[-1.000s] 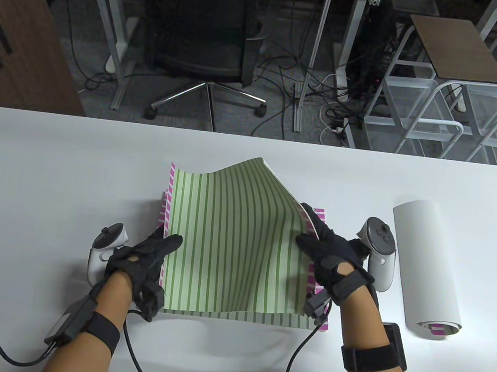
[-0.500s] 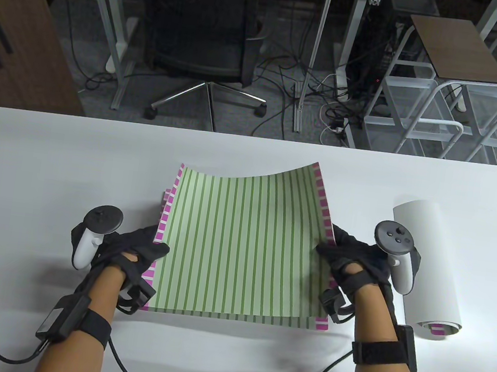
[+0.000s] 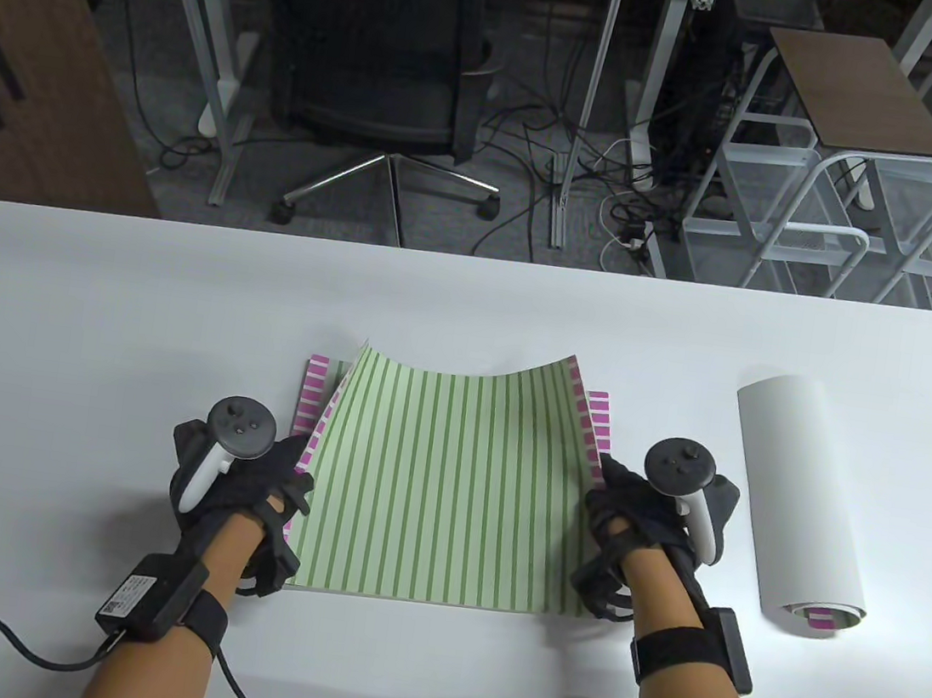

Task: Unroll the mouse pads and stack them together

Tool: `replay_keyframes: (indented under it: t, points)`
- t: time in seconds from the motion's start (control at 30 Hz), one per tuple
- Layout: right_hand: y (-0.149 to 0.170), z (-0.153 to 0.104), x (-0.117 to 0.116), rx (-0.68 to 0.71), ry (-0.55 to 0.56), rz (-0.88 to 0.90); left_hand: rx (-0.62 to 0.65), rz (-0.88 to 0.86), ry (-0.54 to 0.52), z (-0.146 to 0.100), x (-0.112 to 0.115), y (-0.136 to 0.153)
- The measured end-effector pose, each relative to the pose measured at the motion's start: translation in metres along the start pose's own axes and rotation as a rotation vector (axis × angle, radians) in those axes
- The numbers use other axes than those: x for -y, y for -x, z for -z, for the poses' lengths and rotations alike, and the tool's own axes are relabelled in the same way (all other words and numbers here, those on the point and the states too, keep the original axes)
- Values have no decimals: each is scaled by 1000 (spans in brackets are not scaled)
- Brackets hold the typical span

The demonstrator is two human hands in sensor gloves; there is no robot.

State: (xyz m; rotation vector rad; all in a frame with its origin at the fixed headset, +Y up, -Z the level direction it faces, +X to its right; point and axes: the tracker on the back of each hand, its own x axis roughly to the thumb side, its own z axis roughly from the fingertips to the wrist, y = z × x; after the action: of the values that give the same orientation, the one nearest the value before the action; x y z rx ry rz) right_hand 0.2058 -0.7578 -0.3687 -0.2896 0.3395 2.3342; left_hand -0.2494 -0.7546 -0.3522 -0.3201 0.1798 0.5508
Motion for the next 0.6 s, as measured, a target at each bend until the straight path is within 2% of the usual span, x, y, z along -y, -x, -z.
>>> replay_keyframes:
  t: [0.6]
  points:
    - [2,1,-4,11,54,-53,-4,67,-40,0,4,-2]
